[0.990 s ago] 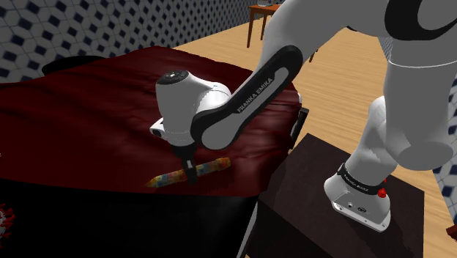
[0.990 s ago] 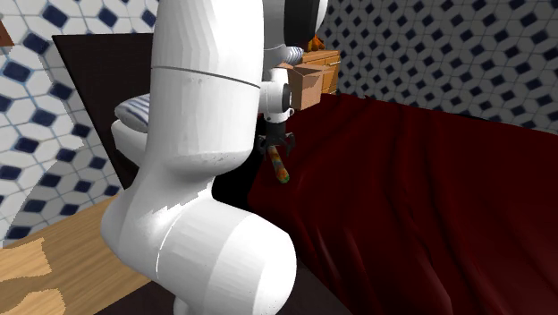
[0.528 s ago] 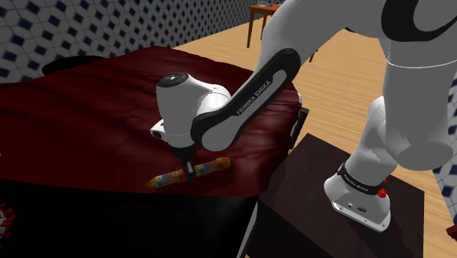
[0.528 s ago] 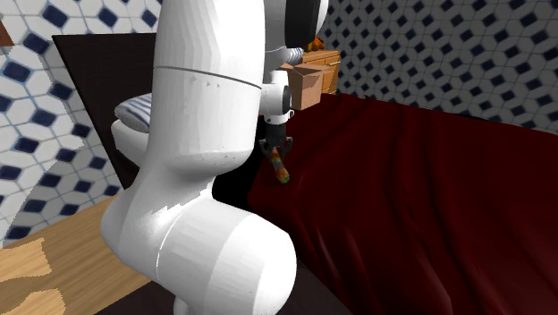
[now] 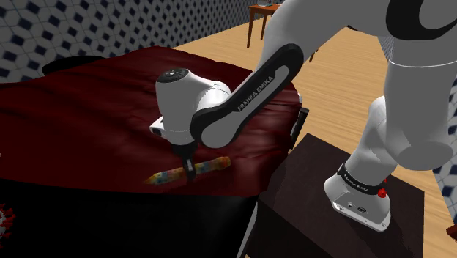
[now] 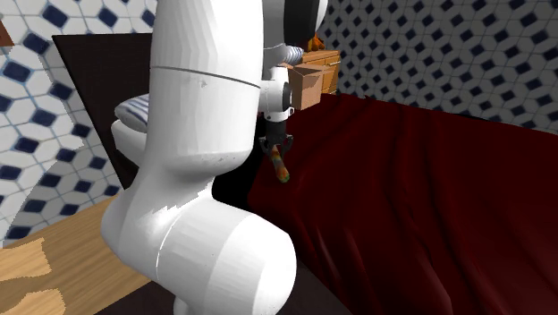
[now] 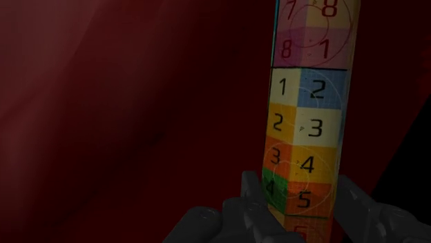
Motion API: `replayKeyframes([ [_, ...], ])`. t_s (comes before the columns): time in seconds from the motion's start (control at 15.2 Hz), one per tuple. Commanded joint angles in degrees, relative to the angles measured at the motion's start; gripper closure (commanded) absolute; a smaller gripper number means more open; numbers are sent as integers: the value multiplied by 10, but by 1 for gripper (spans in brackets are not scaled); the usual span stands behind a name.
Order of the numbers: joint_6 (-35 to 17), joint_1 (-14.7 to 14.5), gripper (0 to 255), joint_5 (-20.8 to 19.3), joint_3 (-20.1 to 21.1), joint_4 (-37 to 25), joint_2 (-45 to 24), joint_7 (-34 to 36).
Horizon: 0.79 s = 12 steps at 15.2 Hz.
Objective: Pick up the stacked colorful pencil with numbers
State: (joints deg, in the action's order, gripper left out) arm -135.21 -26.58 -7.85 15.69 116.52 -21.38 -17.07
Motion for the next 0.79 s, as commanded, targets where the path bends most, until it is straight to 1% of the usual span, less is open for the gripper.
replayKeyframes([
  [0.0, 12, 2, 255, 4, 2, -1, 11, -3],
  [0.73, 82, 9, 255, 27, 12, -21, 64, -17],
])
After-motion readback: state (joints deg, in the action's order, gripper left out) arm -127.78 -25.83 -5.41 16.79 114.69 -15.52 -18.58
